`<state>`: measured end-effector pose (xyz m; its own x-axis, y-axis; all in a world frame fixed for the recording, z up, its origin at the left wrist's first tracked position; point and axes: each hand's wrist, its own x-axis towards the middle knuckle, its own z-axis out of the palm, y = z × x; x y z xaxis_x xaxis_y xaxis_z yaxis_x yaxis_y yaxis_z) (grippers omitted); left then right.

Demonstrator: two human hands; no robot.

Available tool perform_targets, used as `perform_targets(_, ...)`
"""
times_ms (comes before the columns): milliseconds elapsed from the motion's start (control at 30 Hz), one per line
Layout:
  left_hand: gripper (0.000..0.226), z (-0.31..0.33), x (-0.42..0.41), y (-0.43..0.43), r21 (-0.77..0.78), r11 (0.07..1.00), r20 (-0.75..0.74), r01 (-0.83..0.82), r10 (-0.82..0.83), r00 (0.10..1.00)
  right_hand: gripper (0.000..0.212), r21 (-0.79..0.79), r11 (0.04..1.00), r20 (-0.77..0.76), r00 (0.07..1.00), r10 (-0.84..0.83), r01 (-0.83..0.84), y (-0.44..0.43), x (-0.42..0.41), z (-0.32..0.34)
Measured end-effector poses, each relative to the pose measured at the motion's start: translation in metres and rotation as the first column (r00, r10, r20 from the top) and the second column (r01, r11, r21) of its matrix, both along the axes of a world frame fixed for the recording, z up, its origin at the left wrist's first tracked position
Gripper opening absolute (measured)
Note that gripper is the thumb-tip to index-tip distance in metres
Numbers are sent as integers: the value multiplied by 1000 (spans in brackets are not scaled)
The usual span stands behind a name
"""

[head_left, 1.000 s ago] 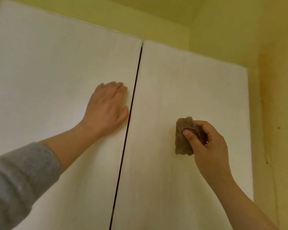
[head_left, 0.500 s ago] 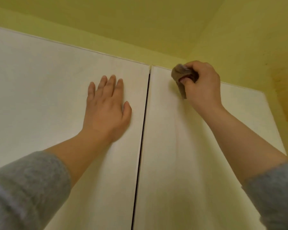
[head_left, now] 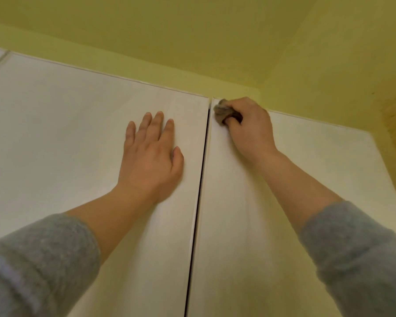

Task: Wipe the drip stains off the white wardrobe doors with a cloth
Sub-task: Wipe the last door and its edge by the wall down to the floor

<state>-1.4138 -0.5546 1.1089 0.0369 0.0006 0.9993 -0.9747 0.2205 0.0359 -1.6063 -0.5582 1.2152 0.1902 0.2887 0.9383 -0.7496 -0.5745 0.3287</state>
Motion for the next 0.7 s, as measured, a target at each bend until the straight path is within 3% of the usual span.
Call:
perform_targets(133,72,-1,0,1,12,1000,-7,-8,8,1000,38,-5,1000,-195,981,20,-21,-4,-23,-86)
perform_targets(267,72,-4,-2,3,17,1000,-9,0,0,1000,42,44,999,-218,976,20,-11,6,-45,-133)
perform_targets(333,72,-4,-3,4,9,1000,-17,12,-11,1000,45,14,997,-144,987,73,-71,19,-45,-118)
perform_targets(433,72,-3,-4,4,15,1000,-11,7,-7,1000,47,-31,977,123,969,214,-211,30,-47,-53)
perform_targets(500,72,-3,-3,4,15,1000,-10,7,-7,1000,41,-23,977,242,947,211,-212,30,-52,-5)
perform_targets(600,71,-4,-3,3,9,1000,-10,11,-11,1000,37,64,994,268,961,74,-94,19,-60,29)
perform_targets(700,68,-3,-2,1,5,1000,-8,12,-12,1000,35,61,996,201,978,54,-67,7,-54,10)
